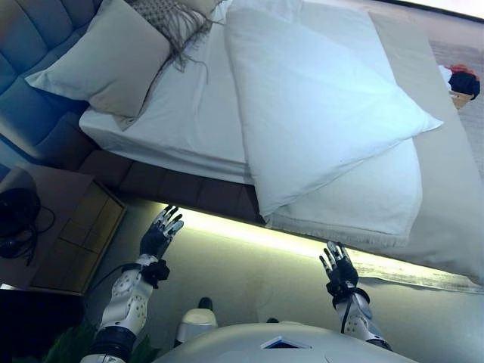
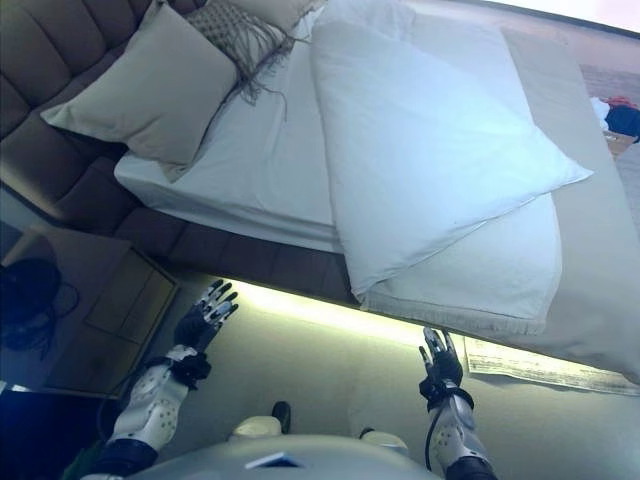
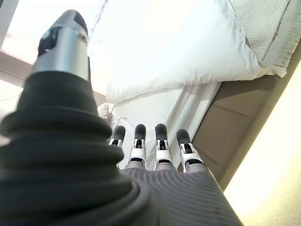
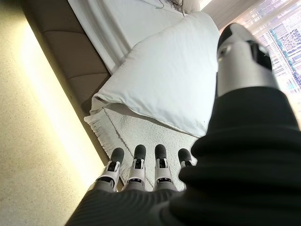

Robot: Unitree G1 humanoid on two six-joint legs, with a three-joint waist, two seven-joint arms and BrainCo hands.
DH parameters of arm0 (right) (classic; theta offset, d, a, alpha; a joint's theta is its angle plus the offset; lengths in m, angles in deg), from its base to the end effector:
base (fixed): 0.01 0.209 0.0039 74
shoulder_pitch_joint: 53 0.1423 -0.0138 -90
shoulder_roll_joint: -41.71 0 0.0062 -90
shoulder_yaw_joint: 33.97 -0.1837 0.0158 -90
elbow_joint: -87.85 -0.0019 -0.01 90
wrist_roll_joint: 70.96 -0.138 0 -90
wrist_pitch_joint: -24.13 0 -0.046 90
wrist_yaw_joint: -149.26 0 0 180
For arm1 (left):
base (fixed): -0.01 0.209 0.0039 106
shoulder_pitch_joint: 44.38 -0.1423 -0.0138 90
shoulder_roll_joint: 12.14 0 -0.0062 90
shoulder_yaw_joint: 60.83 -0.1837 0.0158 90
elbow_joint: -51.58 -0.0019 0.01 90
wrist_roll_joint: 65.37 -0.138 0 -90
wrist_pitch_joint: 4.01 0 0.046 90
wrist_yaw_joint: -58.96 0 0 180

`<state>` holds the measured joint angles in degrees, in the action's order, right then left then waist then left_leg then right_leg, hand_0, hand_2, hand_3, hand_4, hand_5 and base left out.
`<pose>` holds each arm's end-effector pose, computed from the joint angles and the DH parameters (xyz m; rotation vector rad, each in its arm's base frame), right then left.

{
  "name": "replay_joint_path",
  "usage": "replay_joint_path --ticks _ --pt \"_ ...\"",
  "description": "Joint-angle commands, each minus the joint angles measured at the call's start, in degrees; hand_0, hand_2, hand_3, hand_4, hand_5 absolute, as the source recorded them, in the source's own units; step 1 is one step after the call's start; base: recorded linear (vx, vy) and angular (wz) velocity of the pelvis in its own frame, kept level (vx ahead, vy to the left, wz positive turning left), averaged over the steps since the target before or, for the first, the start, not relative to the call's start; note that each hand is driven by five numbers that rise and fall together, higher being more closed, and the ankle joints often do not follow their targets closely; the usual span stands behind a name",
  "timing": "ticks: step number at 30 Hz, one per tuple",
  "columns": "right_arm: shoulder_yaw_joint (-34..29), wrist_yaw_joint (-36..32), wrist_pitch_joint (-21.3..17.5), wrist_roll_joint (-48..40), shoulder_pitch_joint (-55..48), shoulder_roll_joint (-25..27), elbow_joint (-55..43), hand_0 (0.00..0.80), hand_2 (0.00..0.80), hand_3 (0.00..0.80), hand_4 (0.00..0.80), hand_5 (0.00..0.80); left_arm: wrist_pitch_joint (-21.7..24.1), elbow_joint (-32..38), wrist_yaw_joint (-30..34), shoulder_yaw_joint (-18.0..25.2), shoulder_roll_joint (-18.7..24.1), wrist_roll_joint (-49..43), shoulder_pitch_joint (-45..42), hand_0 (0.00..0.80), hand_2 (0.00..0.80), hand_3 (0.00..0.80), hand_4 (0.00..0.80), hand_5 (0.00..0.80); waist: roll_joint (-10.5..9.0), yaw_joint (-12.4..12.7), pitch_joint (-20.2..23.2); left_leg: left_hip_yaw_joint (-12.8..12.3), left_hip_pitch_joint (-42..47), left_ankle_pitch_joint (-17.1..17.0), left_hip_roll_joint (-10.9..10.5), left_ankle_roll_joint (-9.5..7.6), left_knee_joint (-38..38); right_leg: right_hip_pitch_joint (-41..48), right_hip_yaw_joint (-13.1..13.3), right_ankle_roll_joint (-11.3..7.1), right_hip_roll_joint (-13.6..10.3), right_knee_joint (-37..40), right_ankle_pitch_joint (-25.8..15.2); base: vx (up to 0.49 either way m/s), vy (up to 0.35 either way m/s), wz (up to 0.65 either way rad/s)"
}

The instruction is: Make the bed neatly

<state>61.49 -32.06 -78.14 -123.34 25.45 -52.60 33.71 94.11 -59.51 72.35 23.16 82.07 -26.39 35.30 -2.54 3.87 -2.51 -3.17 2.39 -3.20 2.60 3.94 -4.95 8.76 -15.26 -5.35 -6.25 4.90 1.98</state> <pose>0.1011 -0.2078 -0.0782 0.6070 0.5465 -0.4172 0.1378 0.2296 -0.0339 -0.3360 0.3591 -0.0414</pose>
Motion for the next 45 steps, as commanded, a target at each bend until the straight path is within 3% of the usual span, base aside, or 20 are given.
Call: replay_joint_path --ticks 1,18,32,36,39,41,43,45 --pt "0.5 -0.5 -2.5 1.0 -0.2 2.0 -5.4 0.0 0.0 0.0 0.0 0.0 2.4 2.2 0.2 0.0 -0.1 -1.1 2.0 0.0 0.0 0.0 0.0 0.0 0.69 0.3 1.9 -5.0 -0.2 1.5 0.5 -1.81 0.3 -4.6 -3.0 -1.51 -0.8 -0.7 -4.9 0.0 0.0 0.0" --pt "-0.1 -0.9 -2.9 0.9 -1.2 1.3 -4.8 0.0 0.0 0.0 0.0 0.0 4.4 2.0 0.7 0.4 -0.7 -0.9 1.4 0.0 0.0 0.0 0.0 0.0 0.59 0.1 1.8 -5.4 0.6 2.1 0.0 -2.28 0.1 -4.5 -3.1 -2.26 -1.8 -1.2 -5.1 0.01 0.012 0.0" --pt "-1.6 -2.7 -3.1 0.8 -2.3 0.7 -3.4 0.0 0.0 0.0 0.0 0.0 3.4 2.8 -0.1 0.4 0.1 -0.7 0.1 0.0 0.0 0.0 0.0 0.0 1.08 0.0 0.7 -5.2 0.9 3.3 -2.4 -4.8 1.0 -6.2 -1.3 -3.92 -5.4 -5.2 -4.9 0.034 0.098 0.0" --pt "-2.7 -3.4 -3.1 0.4 -1.7 0.5 -2.8 0.0 0.0 0.0 0.0 0.0 3.7 1.9 0.2 0.6 0.6 -1.8 -1.0 0.0 0.0 0.0 0.0 0.0 1.55 0.5 -0.3 -4.1 -0.3 4.8 -4.2 -6.86 3.8 -8.3 -0.1 -3.75 -8.7 -12.3 -5.9 0.044 0.191 0.04" --pt "-1.9 -2.1 -4.1 -0.4 -0.7 0.5 -3.2 0.0 0.0 0.0 0.0 0.0 3.8 0.3 -0.4 -0.9 0.8 -2.5 0.2 0.0 0.0 0.0 0.0 0.0 2.92 0.6 -2.1 -1.7 -1.8 5.6 -6.8 -9.96 6.6 -14.5 2.1 -2.68 -12.1 -29.9 -9.2 0.022 0.292 0.12" --pt "-1.4 -1.4 -3.8 -0.8 -1.3 0.7 -4.3 0.0 0.0 0.0 0.0 0.0 3.4 -0.3 0.3 -0.8 1.0 -2.2 1.0 0.0 0.0 0.0 0.0 0.0 4.39 0.1 -3.0 -1.5 -1.7 6.2 -7.3 -10.94 7.7 -19.5 3.3 -1.98 -13.2 -40.9 -10.8 0.073 0.295 0.46" --pt "-1.4 -2.1 -3.4 -0.4 -2.2 0.7 -4.4 0.0 0.0 0.0 0.0 0.0 2.8 0.7 0.5 -0.3 1.4 -2.1 1.0 0.0 0.0 0.0 0.0 0.0 4.79 -0.4 -3.8 -1.8 -1.3 7.2 -7.6 -11.33 8.8 -23.2 3.8 -2.08 -13.7 -44.4 -12.4 0.098 0.123 0.51" --pt "-1.5 -3.3 -3.0 -0.4 -2.7 0.8 -3.9 0.0 0.0 0.0 0.0 0.0 1.9 2.5 -0.7 -0.2 1.9 -1.7 1.0 0.0 0.0 0.0 0.0 0.0 4.37 -0.9 -4.4 -1.6 -1.1 8.5 -7.6 -11.11 9.8 -24.8 3.7 -2.54 -12.7 -40.6 -13.6 0.087 -0.053 0.22"
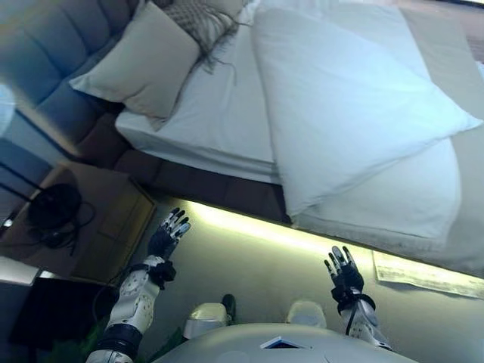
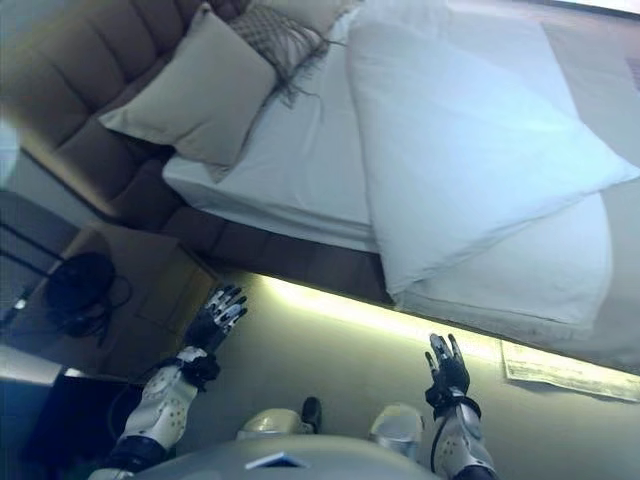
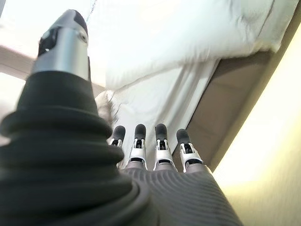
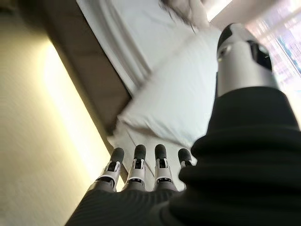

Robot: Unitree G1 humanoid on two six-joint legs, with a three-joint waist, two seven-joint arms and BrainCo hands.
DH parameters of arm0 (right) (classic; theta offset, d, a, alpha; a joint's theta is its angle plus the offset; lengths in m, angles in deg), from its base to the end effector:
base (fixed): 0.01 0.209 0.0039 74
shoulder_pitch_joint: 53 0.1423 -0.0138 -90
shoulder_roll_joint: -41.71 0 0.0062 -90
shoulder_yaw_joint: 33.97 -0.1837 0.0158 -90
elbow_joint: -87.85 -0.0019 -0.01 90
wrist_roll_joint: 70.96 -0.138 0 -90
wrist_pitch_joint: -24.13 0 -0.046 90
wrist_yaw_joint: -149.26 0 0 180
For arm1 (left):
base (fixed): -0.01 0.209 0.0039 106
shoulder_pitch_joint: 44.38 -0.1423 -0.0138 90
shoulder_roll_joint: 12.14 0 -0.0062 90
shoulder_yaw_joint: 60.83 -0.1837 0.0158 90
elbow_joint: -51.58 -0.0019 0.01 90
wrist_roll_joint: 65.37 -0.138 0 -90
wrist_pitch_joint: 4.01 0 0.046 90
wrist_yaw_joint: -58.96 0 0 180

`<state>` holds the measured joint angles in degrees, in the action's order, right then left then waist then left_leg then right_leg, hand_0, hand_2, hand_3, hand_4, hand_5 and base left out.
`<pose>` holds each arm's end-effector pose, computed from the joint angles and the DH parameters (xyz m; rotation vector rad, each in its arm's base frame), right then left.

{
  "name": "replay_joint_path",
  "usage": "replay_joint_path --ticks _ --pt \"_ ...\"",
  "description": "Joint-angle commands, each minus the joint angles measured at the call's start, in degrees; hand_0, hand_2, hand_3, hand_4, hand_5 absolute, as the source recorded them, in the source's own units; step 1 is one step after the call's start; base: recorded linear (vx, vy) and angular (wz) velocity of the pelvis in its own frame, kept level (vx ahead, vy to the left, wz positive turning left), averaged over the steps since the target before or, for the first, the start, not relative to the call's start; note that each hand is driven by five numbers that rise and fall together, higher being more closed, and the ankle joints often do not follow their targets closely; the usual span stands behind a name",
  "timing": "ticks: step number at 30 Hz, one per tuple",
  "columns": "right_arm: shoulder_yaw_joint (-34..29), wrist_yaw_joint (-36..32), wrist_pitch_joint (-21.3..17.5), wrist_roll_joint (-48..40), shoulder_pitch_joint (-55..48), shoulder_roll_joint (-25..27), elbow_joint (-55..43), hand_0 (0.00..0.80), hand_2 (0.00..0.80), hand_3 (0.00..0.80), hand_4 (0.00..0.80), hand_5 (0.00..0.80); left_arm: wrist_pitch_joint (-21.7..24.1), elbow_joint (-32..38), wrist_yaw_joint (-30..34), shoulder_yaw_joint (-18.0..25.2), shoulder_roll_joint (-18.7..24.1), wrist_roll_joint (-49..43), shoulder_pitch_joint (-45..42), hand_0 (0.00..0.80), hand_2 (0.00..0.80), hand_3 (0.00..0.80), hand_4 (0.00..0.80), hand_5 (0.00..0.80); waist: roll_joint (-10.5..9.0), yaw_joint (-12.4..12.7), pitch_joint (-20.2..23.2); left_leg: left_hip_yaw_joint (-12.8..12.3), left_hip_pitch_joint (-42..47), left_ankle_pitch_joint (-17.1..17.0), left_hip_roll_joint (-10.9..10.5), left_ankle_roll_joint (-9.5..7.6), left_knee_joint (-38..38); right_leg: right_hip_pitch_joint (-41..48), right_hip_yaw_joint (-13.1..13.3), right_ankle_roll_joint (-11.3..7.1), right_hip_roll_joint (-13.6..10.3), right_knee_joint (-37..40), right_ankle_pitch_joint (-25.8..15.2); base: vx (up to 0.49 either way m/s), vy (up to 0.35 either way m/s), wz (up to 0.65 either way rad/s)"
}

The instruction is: Make the bed neatly

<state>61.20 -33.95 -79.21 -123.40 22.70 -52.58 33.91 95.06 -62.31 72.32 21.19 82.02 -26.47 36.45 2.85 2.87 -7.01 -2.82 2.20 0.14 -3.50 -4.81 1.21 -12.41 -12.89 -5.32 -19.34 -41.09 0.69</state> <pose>0.0848 -0.2105 -0.0819 0.6061 0.5587 -0.4254 0.1385 0.2260 -0.0396 -0.3285 0.3848 -0.0541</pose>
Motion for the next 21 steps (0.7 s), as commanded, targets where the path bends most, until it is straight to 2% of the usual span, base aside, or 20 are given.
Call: replay_joint_path --ticks 1,4,7,10,13,15,17,19,21 --pt "-1.3 -1.8 -1.8 -0.4 0.2 0.9 -3.8 0.0 0.0 0.0 0.0 0.0 0.6 5.8 -1.1 1.8 2.1 -1.4 0.0 0.0 0.0 0.0 0.0 0.0 -1.38 -0.1 -0.2 -1.9 -0.8 5.7 -1.5 -2.11 4.0 -3.7 1.3 -2.89 0.8 8.0 -13.0 0.152 -0.185 0.09" --pt "-1.7 -3.1 -1.1 -1.2 2.8 1.7 -1.6 0.0 0.0 0.0 0.0 0.0 0.6 6.0 -1.8 1.5 2.8 -1.2 0.4 0.0 0.0 0.0 0.0 0.0 -4.56 -0.9 -0.8 -0.9 0.8 8.8 -2.2 -0.19 4.9 -2.4 1.1 -4.93 1.7 30.1 -16.1 0.27 -0.297 0.1" --pt "-1.5 -1.8 0.0 -1.2 4.4 1.6 -1.3 0.0 0.0 0.0 0.0 0.0 0.1 5.4 -1.7 2.5 2.7 -1.4 0.2 0.0 0.0 0.0 0.0 0.0 -5.47 -0.7 -0.8 -1.1 2.9 10.7 -1.0 0.76 4.4 -0.5 -1.5 -6.1 1.8 42.5 -17.5 0.304 -0.227 0.2" --pt "-1.8 -1.9 -0.4 -0.5 3.2 0.6 -1.2 0.0 0.0 0.0 0.0 0.0 -0.2 4.9 -0.5 3.7 2.6 -2.3 -0.8 0.0 0.0 0.0 0.0 0.0 -6.14 -0.5 -0.2 -0.7 4.4 12.0 -0.1 0.68 4.0 -0.1 -2.2 -6.93 1.8 45.1 -18.7 0.335 -0.224 0.25" --pt "-2.6 -3.4 -1.1 -0.4 1.6 0.4 -0.3 0.0 0.0 0.0 0.0 0.0 -0.4 4.9 0.3 3.7 2.6 -3.3 -2.0 0.0 0.0 0.0 0.0 0.0 -6.85 -0.3 0.8 0.4 5.2 13.0 1.0 1.01 4.8 1.1 -1.7 -7.51 0.9 43.0 -18.4 0.353 -0.301 0.34" --pt "-3.2 -3.3 -0.8 -0.1 1.1 0.6 -0.4 0.0 0.0 0.0 0.0 0.0 -0.5 5.1 0.4 3.7 2.3 -3.7 -3.3 0.0 0.0 0.0 0.0 0.0 -7.04 -0.3 1.6 1.2 6.2 13.4 2.1 2.2 5.4 2.1 -1.5 -7.72 1.3 41.9 -17.5 0.372 -0.337 0.51" --pt "-2.9 -1.7 0.4 0.3 0.8 1.1 -2.1 0.0 0.0 0.0 0.0 0.0 -0.5 5.3 1.0 4.2 2.2 -3.0 -4.9 0.0 0.0 0.0 0.0 0.0 -6.95 -0.5 2.3 1.4 8.0 13.9 4.1 3.56 5.9 2.0 -0.5 -7.41 2.1 39.1 -15.9 0.381 -0.357 0.42" --pt "-2.5 -1.5 2.2 0.6 0.7 2.1 -4.2 0.0 0.0 0.0 0.0 0.0 -0.6 5.1 2.0 4.7 2.0 -1.7 -5.5 0.0 0.0 0.0 0.0 0.0 -6.56 -1.1 2.8 1.9 8.8 12.0 6.9 5.15 7.6 2.0 1.0 -6.17 4.4 36.4 -12.6 0.353 -0.365 0.14" --pt "-1.8 -1.8 3.2 0.4 1.0 3.2 -4.6 0.0 0.0 0.0 0.0 0.0 -0.1 6.0 2.1 4.4 1.9 -1.2 -5.8 0.0 0.0 0.0 0.0 0.0 -6.44 -1.1 3.1 3.6 6.8 7.7 8.2 5.69 12.0 3.1 2.2 -4.32 7.2 35.8 -9.6 0.323 -0.386 -0.03"
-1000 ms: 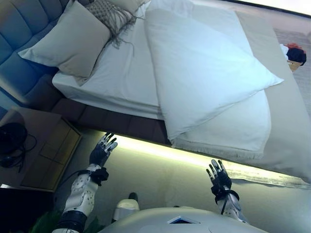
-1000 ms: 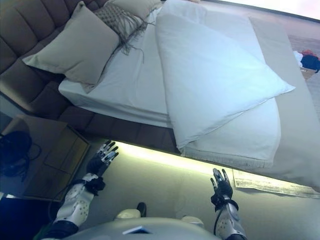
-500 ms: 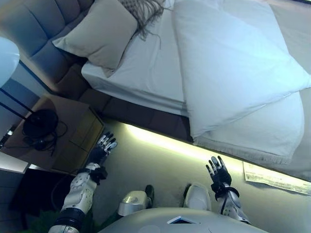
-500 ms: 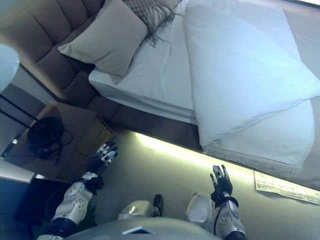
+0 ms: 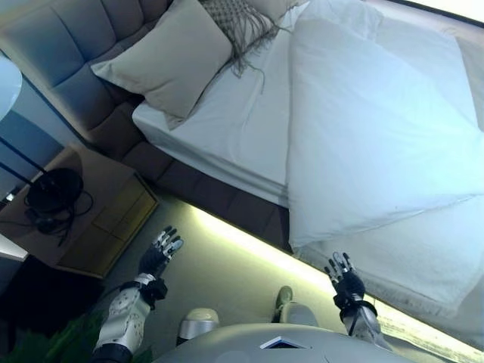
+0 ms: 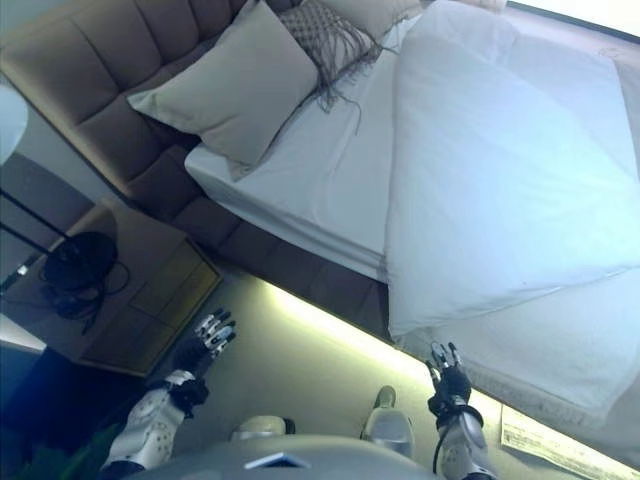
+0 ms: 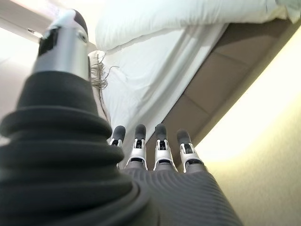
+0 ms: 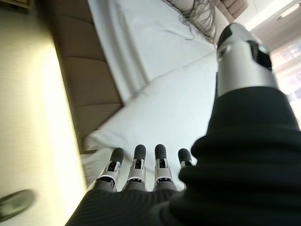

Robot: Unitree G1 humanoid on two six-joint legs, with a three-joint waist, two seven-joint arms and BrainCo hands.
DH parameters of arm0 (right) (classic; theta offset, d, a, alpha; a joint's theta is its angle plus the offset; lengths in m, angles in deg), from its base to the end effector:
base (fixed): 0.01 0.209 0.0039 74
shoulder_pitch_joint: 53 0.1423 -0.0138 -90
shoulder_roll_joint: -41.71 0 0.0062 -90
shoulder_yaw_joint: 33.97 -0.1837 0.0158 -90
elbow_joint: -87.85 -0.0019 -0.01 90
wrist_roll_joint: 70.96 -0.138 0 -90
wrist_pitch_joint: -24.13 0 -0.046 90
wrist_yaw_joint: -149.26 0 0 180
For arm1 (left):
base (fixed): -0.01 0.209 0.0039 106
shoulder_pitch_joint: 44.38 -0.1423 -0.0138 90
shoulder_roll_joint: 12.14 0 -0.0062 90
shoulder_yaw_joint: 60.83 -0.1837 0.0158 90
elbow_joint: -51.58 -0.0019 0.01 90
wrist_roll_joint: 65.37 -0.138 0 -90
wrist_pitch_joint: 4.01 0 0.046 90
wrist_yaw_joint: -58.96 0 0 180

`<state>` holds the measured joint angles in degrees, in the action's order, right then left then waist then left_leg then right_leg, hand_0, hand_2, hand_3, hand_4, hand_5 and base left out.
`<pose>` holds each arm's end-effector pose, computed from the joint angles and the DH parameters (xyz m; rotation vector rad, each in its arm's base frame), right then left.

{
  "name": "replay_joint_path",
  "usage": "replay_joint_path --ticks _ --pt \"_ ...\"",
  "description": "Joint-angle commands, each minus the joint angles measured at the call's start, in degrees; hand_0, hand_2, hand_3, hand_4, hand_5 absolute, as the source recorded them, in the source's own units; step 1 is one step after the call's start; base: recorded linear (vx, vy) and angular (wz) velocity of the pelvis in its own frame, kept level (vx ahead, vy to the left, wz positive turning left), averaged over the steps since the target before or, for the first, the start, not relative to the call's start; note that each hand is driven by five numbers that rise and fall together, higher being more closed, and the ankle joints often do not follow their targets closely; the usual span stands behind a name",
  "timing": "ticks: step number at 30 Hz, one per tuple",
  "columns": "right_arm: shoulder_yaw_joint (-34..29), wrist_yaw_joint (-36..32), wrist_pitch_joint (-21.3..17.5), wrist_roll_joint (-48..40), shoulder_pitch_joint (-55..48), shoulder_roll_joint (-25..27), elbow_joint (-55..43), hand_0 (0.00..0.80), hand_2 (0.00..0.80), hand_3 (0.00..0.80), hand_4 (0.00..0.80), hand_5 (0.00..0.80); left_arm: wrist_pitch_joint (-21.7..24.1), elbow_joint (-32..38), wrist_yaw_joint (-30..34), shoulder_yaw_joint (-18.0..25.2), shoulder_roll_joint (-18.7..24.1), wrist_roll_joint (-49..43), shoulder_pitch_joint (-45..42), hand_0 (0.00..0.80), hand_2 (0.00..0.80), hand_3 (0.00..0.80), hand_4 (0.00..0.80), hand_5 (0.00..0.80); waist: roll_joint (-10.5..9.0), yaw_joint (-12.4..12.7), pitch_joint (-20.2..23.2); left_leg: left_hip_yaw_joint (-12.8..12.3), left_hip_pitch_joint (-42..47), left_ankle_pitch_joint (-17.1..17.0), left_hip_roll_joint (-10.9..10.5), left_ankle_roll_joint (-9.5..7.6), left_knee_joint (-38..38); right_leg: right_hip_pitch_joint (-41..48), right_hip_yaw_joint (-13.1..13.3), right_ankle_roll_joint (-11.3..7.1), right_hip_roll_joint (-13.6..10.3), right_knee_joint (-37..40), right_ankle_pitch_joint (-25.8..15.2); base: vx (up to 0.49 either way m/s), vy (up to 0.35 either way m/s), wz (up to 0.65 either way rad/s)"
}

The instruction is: Make the bed neatly

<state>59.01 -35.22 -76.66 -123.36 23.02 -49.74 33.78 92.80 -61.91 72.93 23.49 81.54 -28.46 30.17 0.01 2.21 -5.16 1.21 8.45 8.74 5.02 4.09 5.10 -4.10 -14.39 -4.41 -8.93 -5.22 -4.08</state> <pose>0.0861 -0.2292 -0.0777 0.5790 0.5617 -0.4248 0.1055 0.2331 -0.0510 -0.3256 0.5008 -0.0036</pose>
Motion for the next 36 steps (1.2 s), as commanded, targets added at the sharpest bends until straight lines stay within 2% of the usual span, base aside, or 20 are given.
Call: replay_joint_path --ticks 1,2,4,6,7,9,11,13,14,16,19,20,22,26,29,30,31,33,36 --pt "0.6 -0.7 0.8 0.2 0.9 0.9 -4.3 0.0 0.0 0.0 0.0 0.0 2.6 6.1 1.4 1.7 2.1 1.2 0.3 0.0 0.0 0.0 0.0 0.0 -3.58 -0.4 1.2 0.0 -0.5 -2.0 -0.3 -3.26 9.9 -4.7 3.9 -4.36 -2.1 -0.1 -4.0 0.286 -0.349 -0.24" --pt "0.7 -0.8 0.8 0.1 1.1 1.2 -4.1 0.0 0.0 0.0 0.0 0.0 2.8 6.3 1.4 1.4 1.9 1.5 0.3 0.0 0.0 0.0 0.0 0.0 -3.55 -0.4 1.2 0.2 -1.1 -2.6 -0.4 -3.29 10.9 -4.3 4.0 -3.79 -1.5 -0.1 -3.4 0.279 -0.325 -0.37" --pt "1.1 -1.3 0.5 -0.3 2.2 2.1 -2.4 0.0 0.0 0.0 0.0 0.0 3.9 5.6 0.8 -0.1 1.3 2.7 1.0 0.0 0.0 0.0 0.0 0.0 -3.16 -0.7 1.3 -1.0 -2.9 -6.4 -0.2 -2.86 16.0 -2.8 3.1 -1.08 0.7 -0.6 -0.7 0.267 -0.301 -0.34" --pt "1.3 -2.1 -0.1 -0.4 2.8 2.5 -1.1 0.0 0.0 0.0 0.0 0.0 4.4 5.2 0.8 -1.5 0.9 3.0 2.1 0.0 0.0 0.0 0.0 0.0 -3.24 -1.3 1.3 -3.2 -5.5 -8.8 0.3 -2.75 22.8 -1.6 2.2 1.07 2.1 -0.7 1.1 0.227 -0.275 -0.13" --pt "1.2 -2.5 -0.6 -0.5 2.8 2.7 -0.5 0.0 0.0 0.0 0.0 0.0 4.5 5.2 0.8 -2.2 0.7 2.9 2.6 0.0 0.0 0.0 0.0 0.0 -3.45 -1.4 1.0 -4.2 -7.4 -9.4 0.6 -3.03 25.8 -1.0 2.0 1.92 2.6 -0.8 1.8 0.202 -0.253 -0.05" --pt "1.1 -2.8 -0.9 -1.0 3.1 2.9 0.1 0.0 0.0 0.0 0.0 0.0 5.3 4.6 0.4 -3.7 0.2 2.4 3.2 0.0 0.0 0.0 0.0 0.0 -3.42 -1.0 0.1 -4.1 -11.4 -8.4 -0.8 -4.32 27.1 -0.2 1.9 2.58 3.6 -1.5 3.0 0.17 -0.171 0.06" --pt "1.4 -2.5 -0.2 -0.7 3.1 2.9 -0.8 0.0 0.0 0.0 0.0 0.0 5.9 4.3 0.0 -4.2 0.0 2.3 3.3 0.0 0.0 0.0 0.0 0.0 -3.1 -0.5 -0.6 -3.2 -13.0 -9.2 -1.7 -4.48 23.1 0.5 2.2 2.71 4.7 -2.1 4.1 0.175 -0.073 0.06" --pt "2.3 -1.0 0.9 -0.4 3.0 2.9 -3.2 0.0 0.0 0.0 0.0 0.0 5.8 4.2 -0.3 -3.6 -0.2 2.5 3.6 0.0 0.0 0.0 0.0 0.0 -2.49 0.3 -1.1 -1.7 -13.7 -12.2 -1.4 -3.34 15.3 2.1 2.4 2.52 5.8 -1.9 5.4 0.198 -0.02 0.0" --pt "2.6 -0.6 1.2 -0.4 2.8 2.9 -4.2 0.0 0.0 0.0 0.0 0.0 5.6 4.1 -0.4 -3.3 -0.3 2.3 3.8 0.0 0.0 0.0 0.0 0.0 -2.31 0.7 -1.3 -1.3 -14.1 -13.6 -1.1 -2.73 12.8 2.9 2.3 2.5 6.0 -1.7 5.9 0.225 -0.014 0.02" --pt "3.9 0.3 1.1 -0.1 1.9 2.8 -6.8 0.0 0.0 0.0 0.0 0.0 5.2 3.7 -0.9 -2.8 -0.6 1.9 4.2 0.0 0.0 0.0 0.0 0.0 -1.51 1.9 -1.6 -0.2 -17.1 -18.5 0.0 -0.47 5.5 5.5 2.0 2.44 6.8 -0.8 7.3 0.277 0.012 0.03" --pt "4.5 0.3 0.9 -0.1 1.2 2.9 -7.8 0.0 0.0 0.0 0.0 0.0 5.3 3.1 -1.0 -2.4 -1.0 1.4 4.0 0.0 0.0 0.0 0.0 0.0 -0.82 3.1 -1.8 0.0 -18.7 -22.1 1.1 0.81 -1.0 8.0 1.6 2.49 7.0 -0.8 9.0 0.284 0.039 -0.16" --pt "4.5 0.3 0.9 0.0 1.0 2.8 -7.9 0.0 0.0 0.0 0.0 0.0 5.5 2.9 -0.8 -2.0 -1.3 1.2 3.5 0.0 0.0 0.0 0.0 0.0 -0.03 3.8 -1.8 0.5 -19.5 -24.1 2.0 1.45 -5.1 9.2 1.6 2.54 7.1 -1.6 10.5 0.416 0.077 -0.26" --pt "4.2 -0.1 0.6 0.2 0.2 2.6 -7.5 0.0 0.0 0.0 0.0 0.0 5.2 3.2 0.0 -1.4 -1.3 0.7 2.5 0.0 0.0 0.0 0.0 0.0 0.69 4.4 -1.6 0.0 -20.1 -24.8 2.4 1.69 -8.3 11.0 1.7 2.49 6.7 -3.0 12.5 0.384 0.076 -0.28" --pt "3.2 -1.6 -0.5 0.3 -0.9 1.6 -5.3 0.0 0.0 0.0 0.0 0.0 4.0 3.3 1.8 -0.2 -0.4 0.6 1.6 0.0 0.0 0.0 0.0 0.0 1.39 5.0 -0.5 -1.3 -20.9 -22.8 2.1 1.52 -9.5 13.7 1.8 1.87 5.5 -4.1 15.0 0.336 0.073 -0.42" --pt "2.8 -1.6 -2.3 0.0 -1.3 0.4 -4.0 0.0 0.0 0.0 0.0 0.0 3.2 3.3 2.8 -0.4 0.5 0.7 2.3 0.0 0.0 0.0 0.0 0.0 1.58 4.8 0.2 -2.0 -19.8 -20.4 1.3 0.44 -8.6 14.7 1.7 0.58 3.6 -5.5 16.0 0.382 0.166 -0.39" --pt "2.8 -1.4 -2.6 0.1 -1.2 -0.1 -3.6 0.0 0.0 0.0 0.0 0.0 3.0 3.4 2.5 -0.5 0.8 0.5 2.6 0.0 0.0 0.0 0.0 0.0 1.6 4.8 0.4 -1.5 -19.3 -19.8 0.6 -0.03 -8.4 14.4 1.6 -0.08 2.6 -6.7 15.9 0.437 0.237 -0.17" --pt "2.5 -0.7 -2.3 -0.2 -1.1 -0.5 -3.4 0.0 0.0 0.0 0.0 0.0 2.8 3.3 2.0 -0.6 1.1 0.2 2.8 0.0 0.0 0.0 0.0 0.0 1.44 4.8 0.5 -0.9 -19.2 -19.2 -0.2 -0.63 -7.4 14.4 1.8 -0.68 1.7 -7.7 15.4 0.419 0.229 -0.17" --pt "1.9 -0.3 -1.6 0.3 -1.5 -1.6 -4.8 0.0 0.0 0.0 0.0 0.0 2.5 3.7 2.6 -0.4 1.7 0.3 3.1 0.0 0.0 0.0 0.0 0.0 0.21 5.1 1.1 -0.3 -19.7 -17.2 -3.1 -2.95 -4.5 14.5 2.5 -2.76 -1.3 -10.2 10.4 0.364 0.212 -0.13" --pt "2.8 0.7 -2.9 1.8 -2.0 -3.2 -5.8 0.0 0.0 0.0 0.0 0.0 2.8 4.7 1.8 -1.1 2.0 -0.4 2.9 0.0 0.0 0.0 0.0 0.0 -0.33 5.8 2.5 -0.4 -18.7 -15.3 -6.5 -6.11 -3.7 14.1 2.2 -3.61 -5.8 -17.6 4.1 0.318 0.255 -0.16"
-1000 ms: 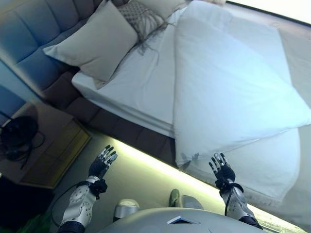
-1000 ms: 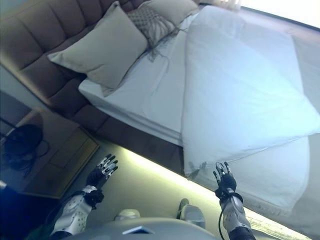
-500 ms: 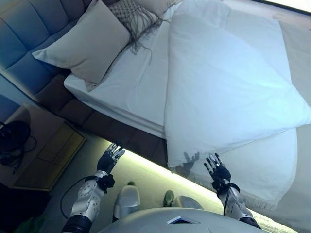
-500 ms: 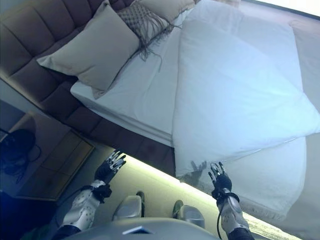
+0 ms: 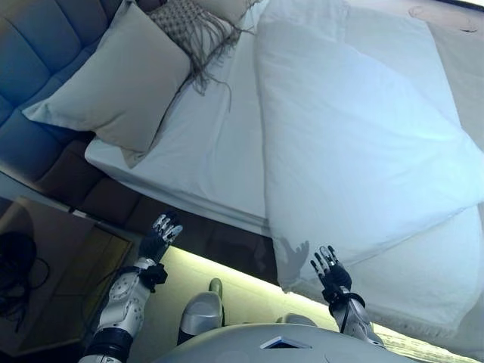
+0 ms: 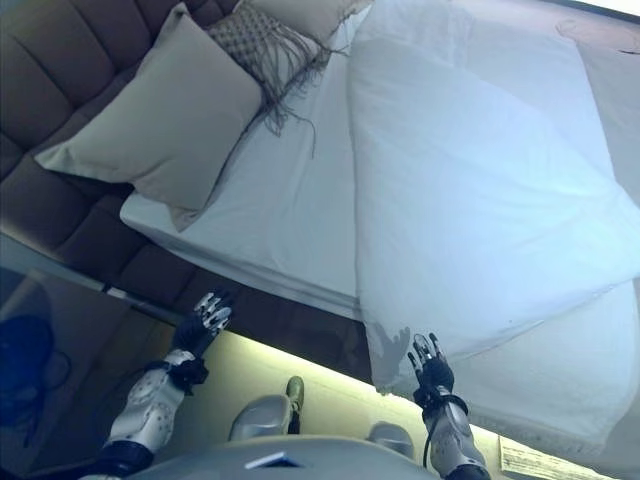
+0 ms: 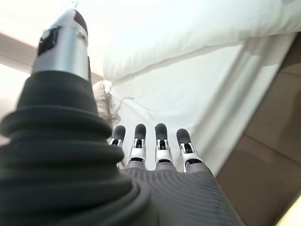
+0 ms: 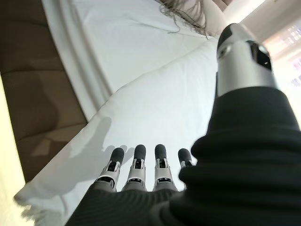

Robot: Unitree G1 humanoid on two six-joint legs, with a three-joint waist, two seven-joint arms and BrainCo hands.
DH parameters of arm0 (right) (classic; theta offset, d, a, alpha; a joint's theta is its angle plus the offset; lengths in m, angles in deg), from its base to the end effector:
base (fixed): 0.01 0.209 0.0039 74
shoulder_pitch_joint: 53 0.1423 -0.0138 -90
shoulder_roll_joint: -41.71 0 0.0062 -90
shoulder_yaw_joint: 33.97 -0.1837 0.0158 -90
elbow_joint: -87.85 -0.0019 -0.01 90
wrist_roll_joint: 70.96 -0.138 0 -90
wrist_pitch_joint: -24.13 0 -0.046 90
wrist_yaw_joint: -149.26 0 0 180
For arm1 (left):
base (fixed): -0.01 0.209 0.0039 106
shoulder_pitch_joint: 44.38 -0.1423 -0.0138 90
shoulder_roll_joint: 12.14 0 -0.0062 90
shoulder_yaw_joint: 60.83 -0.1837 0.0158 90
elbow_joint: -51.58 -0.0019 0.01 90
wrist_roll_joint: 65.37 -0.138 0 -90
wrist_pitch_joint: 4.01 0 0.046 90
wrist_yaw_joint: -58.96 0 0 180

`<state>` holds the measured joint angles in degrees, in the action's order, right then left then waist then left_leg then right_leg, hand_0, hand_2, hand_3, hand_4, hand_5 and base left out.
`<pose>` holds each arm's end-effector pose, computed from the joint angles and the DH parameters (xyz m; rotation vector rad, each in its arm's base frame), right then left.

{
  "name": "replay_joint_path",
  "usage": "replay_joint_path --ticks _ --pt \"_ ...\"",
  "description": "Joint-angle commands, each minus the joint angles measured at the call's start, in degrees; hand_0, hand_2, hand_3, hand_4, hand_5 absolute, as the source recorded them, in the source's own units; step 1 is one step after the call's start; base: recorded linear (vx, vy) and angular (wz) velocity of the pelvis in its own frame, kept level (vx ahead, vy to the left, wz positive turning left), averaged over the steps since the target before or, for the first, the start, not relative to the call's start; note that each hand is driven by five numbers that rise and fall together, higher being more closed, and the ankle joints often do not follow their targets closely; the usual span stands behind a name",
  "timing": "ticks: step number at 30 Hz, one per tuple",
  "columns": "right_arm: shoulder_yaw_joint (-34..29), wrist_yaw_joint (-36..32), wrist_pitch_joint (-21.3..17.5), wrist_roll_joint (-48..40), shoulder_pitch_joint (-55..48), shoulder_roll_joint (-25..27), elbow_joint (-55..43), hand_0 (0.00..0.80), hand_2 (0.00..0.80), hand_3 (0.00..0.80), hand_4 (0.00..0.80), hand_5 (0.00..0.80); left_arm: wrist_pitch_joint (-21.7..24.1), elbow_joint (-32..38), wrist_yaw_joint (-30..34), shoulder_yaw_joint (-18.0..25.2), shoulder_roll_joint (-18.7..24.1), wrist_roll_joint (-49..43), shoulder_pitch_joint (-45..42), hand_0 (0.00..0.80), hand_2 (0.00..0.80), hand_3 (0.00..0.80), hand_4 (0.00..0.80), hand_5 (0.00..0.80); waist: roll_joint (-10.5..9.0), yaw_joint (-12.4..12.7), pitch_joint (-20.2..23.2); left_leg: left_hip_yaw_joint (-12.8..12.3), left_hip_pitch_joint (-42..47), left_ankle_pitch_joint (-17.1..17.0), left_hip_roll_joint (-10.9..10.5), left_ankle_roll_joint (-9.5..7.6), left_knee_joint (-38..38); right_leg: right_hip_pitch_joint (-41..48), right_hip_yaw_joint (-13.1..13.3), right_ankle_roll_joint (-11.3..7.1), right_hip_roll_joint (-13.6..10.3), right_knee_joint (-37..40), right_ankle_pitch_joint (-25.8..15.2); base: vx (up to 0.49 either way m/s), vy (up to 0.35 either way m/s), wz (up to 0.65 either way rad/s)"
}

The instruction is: Make the bed neatly

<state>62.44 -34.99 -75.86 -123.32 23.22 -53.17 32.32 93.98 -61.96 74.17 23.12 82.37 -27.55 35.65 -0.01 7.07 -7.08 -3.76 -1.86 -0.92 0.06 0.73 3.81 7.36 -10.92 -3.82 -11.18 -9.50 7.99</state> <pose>0.0907 -0.2013 -0.0811 0.6407 0.5883 -0.3523 0.1353 0.2330 -0.0388 -0.3171 0.3927 -0.0619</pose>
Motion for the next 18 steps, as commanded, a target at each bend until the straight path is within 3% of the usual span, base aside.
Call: replay_joint_path --ticks 1,3,5,8,11,13,16,18 --pt "-0.8 0.8 -3.7 2.2 -2.1 -0.1 -4.5 0.0 0.0 0.0 0.0 0.0 2.0 4.4 0.7 -0.9 1.2 -2.0 -2.3 0.0 0.0 0.0 0.0 0.0 -0.21 1.0 4.7 4.4 -8.2 -5.0 -2.4 -3.59 -2.1 1.9 -1.3 -4.26 -4.8 -16.9 -9.4 0.279 0.274 -0.01" --pt "-0.4 2.1 -3.5 2.9 -2.4 -0.5 -5.2 0.0 0.0 0.0 0.0 0.0 3.6 3.4 0.4 -2.4 1.2 -2.7 -1.1 0.0 0.0 0.0 0.0 0.0 0.28 0.3 5.0 4.4 -6.9 -3.4 -4.2 -5.31 -1.3 -2.1 0.0 -3.89 -6.5 -27.2 -11.2 0.267 0.296 0.05" --pt "0.1 2.2 -3.8 3.1 -2.7 -0.4 -5.2 0.0 0.0 0.0 0.0 0.0 4.1 3.3 0.2 -3.3 1.2 -2.3 -0.2 0.0 0.0 0.0 0.0 0.0 0.91 -0.5 4.9 4.4 -5.5 -2.6 -4.9 -6.2 -1.1 -5.8 0.8 -3.34 -6.5 -32.5 -12.1 0.208 0.203 0.17" --pt "0.3 1.3 -4.6 2.4 -2.2 0.0 -3.5 0.0 0.0 0.0 0.0 0.0 3.9 4.5 -2.3 -4.4 1.5 -1.5 0.9 0.0 0.0 0.0 0.0 0.0 1.52 -1.1 4.3 3.8 -3.7 -2.1 -4.6 -5.86 -1.3 -9.2 -0.5 -1.94 -5.5 -27.4 -10.5 0.172 0.013 0.05" --pt "-0.1 -0.8 -4.6 1.2 0.1 1.3 -0.7 0.0 0.0 0.0 0.0 0.0 5.1 3.4 -4.4 -4.9 1.9 -0.8 2.1 0.0 0.0 0.0 0.0 0.0 1.42 -1.9 2.8 3.6 -1.6 -0.9 -3.5 -4.76 -1.4 -12.5 -1.6 -1.12 -3.0 -16.0 -9.0 0.119 -0.137 -0.1" --pt "-0.3 -1.4 -3.5 0.1 2.7 2.0 0.6 0.0 0.0 0.0 0.0 0.0 5.5 2.5 -4.0 -3.9 2.2 -0.7 2.7 0.0 0.0 0.0 0.0 0.0 -0.1 -2.3 1.8 2.6 -0.7 1.0 -3.0 -3.88 -1.3 -14.9 -1.8 -2.5 -2.4 -5.2 -11.9 0.077 -0.234 -0.26" --pt "-0.6 -1.4 -3.7 -0.2 4.1 1.5 1.9 0.0 0.0 0.0 0.0 0.0 5.2 3.2 -2.5 -2.4 2.6 -1.0 2.1 0.0 0.0 0.0 0.0 0.0 -1.22 -2.1 1.1 1.6 1.0 2.9 -2.5 -3.34 -2.0 -15.9 -2.1 -4.28 -2.8 -0.4 -15.8 0.103 -0.2 -0.24" --pt "-1.5 -1.5 -3.8 -0.4 4.3 1.2 3.4 0.0 0.0 0.0 0.0 0.0 5.2 3.9 -2.1 -1.8 2.8 -1.8 1.1 0.0 0.0 0.0 0.0 0.0 -1.26 -1.5 1.3 1.5 1.9 3.2 -1.2 -2.89 -2.4 -14.5 -2.8 -4.68 -2.9 0.7 -14.5 0.131 -0.194 0.0"
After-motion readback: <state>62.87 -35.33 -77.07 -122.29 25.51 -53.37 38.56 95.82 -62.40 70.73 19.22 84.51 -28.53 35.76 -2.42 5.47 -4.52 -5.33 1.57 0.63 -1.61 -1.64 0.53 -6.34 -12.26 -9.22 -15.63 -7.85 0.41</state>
